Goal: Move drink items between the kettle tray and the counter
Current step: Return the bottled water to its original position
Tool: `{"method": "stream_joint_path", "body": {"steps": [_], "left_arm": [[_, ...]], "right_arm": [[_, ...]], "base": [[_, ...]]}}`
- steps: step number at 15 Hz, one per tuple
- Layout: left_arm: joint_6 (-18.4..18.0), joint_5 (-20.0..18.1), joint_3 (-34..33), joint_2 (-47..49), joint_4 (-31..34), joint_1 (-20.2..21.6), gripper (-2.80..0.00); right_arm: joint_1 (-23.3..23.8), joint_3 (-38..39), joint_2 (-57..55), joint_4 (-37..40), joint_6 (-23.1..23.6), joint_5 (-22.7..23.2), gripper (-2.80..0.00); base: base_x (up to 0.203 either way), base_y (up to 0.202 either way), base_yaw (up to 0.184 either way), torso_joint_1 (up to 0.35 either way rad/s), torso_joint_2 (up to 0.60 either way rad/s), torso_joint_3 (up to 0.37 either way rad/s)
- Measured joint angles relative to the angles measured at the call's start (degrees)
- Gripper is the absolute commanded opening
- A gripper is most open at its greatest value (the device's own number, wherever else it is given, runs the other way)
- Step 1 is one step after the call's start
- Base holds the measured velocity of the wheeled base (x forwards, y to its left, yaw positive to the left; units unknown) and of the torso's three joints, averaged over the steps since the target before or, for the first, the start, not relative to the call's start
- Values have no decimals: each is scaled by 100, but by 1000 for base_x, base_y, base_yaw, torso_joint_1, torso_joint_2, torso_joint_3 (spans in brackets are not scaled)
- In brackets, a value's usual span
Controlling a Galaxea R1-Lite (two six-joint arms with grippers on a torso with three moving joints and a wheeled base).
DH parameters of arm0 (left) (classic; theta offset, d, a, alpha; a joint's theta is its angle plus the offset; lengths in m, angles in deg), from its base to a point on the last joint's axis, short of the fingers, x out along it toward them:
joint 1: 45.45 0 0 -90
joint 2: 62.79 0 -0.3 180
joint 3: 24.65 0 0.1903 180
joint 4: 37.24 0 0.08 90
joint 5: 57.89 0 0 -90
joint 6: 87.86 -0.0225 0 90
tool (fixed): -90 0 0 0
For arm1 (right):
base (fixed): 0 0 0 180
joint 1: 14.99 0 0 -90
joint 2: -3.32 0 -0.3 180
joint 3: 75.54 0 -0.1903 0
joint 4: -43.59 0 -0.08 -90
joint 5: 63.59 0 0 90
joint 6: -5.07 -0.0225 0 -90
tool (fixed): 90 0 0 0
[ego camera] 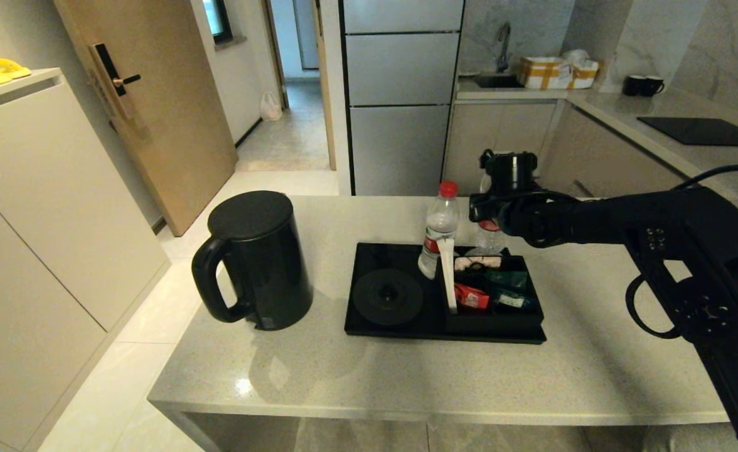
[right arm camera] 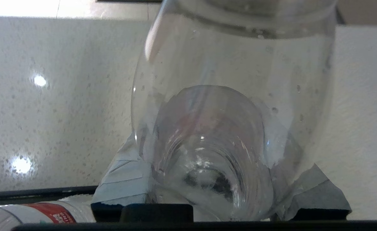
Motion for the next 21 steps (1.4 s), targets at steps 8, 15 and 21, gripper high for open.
{"method": "stream_joint_path", "body": {"steps": [8, 15, 21], "left_arm": [[0, 0, 0, 0, -2, 0, -280], [-5, 2, 0, 0, -1, 2, -280], [-2, 0, 0, 0, 0, 0, -280]], "right_arm": [[-151, 405, 91, 218, -993, -27, -280], [-378, 1602, 501, -255, -1233, -158, -280], [-397, 2808, 777, -1393, -1201, -311, -280]], "base": [[0, 0, 0, 0, 0, 0], [0, 0, 0, 0, 0, 0], [0, 0, 0, 0, 0, 0]]}}
